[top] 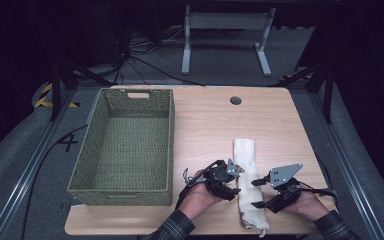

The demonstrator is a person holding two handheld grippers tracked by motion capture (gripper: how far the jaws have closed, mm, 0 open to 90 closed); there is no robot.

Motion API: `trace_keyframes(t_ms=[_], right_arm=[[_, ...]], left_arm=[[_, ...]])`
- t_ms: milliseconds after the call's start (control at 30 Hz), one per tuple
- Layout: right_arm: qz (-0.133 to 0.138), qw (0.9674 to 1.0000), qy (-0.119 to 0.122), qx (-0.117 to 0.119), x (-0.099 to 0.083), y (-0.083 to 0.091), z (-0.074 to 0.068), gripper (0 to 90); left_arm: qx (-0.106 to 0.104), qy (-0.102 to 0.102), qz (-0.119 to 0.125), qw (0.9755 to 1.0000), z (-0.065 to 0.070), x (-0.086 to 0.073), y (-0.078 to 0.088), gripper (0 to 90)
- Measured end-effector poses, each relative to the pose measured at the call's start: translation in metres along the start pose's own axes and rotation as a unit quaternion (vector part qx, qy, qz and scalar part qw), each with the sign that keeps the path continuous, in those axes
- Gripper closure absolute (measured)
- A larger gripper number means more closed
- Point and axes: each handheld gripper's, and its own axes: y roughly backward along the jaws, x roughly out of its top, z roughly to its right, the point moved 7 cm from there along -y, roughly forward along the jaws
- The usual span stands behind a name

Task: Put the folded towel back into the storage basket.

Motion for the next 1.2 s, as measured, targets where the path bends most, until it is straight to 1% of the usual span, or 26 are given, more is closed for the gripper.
trace_keyframes(t_ms=[33,100,133,200,233,267,300,433,500,533,733,800,933,1033,1067,1100,1133,1167,1200], right_arm=[[0.001,1.0,0.003,-0.001,0.001,-0.001,-0.001,23.5],[-0.004,0.9999,0.015,-0.007,0.003,-0.004,-0.002,17.1],[-0.007,0.9997,0.022,-0.006,0.005,-0.005,-0.005,15.5],[-0.01,0.9993,0.037,0.003,0.008,-0.012,-0.009,14.8],[-0.013,0.9992,0.036,0.008,0.007,-0.015,-0.01,14.5],[-0.013,0.9992,0.036,0.008,0.007,-0.015,-0.01,14.5],[-0.031,0.9988,0.037,0.011,0.002,-0.021,-0.008,13.3],[-0.032,0.9988,0.036,0.008,0.001,-0.023,-0.004,11.7],[-0.04,0.9983,0.042,0.006,0.0,-0.026,-0.004,10.3],[-0.042,0.9977,0.054,0.001,-0.002,-0.028,-0.005,9.4],[-0.043,0.9977,0.053,0.005,-0.003,-0.028,-0.005,10.6],[-0.041,0.9978,0.051,0.005,-0.003,-0.027,-0.005,12.9],[-0.039,0.9977,0.055,0.01,-0.003,-0.025,-0.006,22.8],[-0.038,0.9975,0.058,0.014,-0.003,-0.022,-0.009,35.1],[-0.038,0.9975,0.058,0.014,-0.003,-0.022,-0.009,35.1],[-0.037,0.9973,0.061,0.016,-0.003,-0.021,-0.009,38.9],[-0.037,0.9973,0.061,0.02,-0.003,-0.02,-0.012,47.5],[-0.037,0.9973,0.061,0.02,-0.003,-0.02,-0.012,47.5],[-0.034,0.9971,0.064,0.022,-0.003,-0.019,-0.012,53.3]], left_arm=[[-0.006,0.002,0.0,1.0,0.0,-0.001,0.001,40.9],[-0.004,0.012,0.005,0.9999,-0.001,-0.003,0.002,39.5],[-0.007,0.012,0.007,0.9999,-0.001,-0.004,0.003,38.7],[-0.005,0.012,0.005,0.9999,-0.001,-0.007,0.003,38.1],[-0.007,0.018,0.006,0.9998,-0.002,-0.008,0.002,37.5],[-0.007,0.018,0.006,0.9998,-0.002,-0.008,0.002,37.4],[-0.007,0.017,0.006,0.9998,-0.004,-0.009,0.002,37.2],[-0.009,0.024,0.009,0.9996,-0.005,-0.009,0.002,36.4],[-0.011,0.03,0.009,0.9995,-0.006,-0.009,0.002,36.1],[-0.011,0.03,0.009,0.9994,-0.006,-0.009,0.002,36.0],[-0.012,0.027,0.005,0.9995,-0.006,-0.01,0.0,36.1],[-0.016,0.032,0.008,0.9993,-0.006,-0.01,0.0,36.8],[-0.015,0.029,0.008,0.9994,-0.007,-0.01,0.002,37.3],[-0.016,0.032,0.006,0.9993,-0.006,-0.01,0.002,37.7],[-0.016,0.032,0.006,0.9993,-0.006,-0.01,0.002,37.9],[-0.015,0.03,0.007,0.9994,-0.007,-0.01,0.001,37.9],[-0.016,0.03,0.007,0.9994,-0.007,-0.01,0.001,38.4],[-0.016,0.031,0.008,0.9993,-0.006,-0.01,0.001,38.4],[-0.016,0.031,0.007,0.9994,-0.006,-0.01,0.002,38.5]])
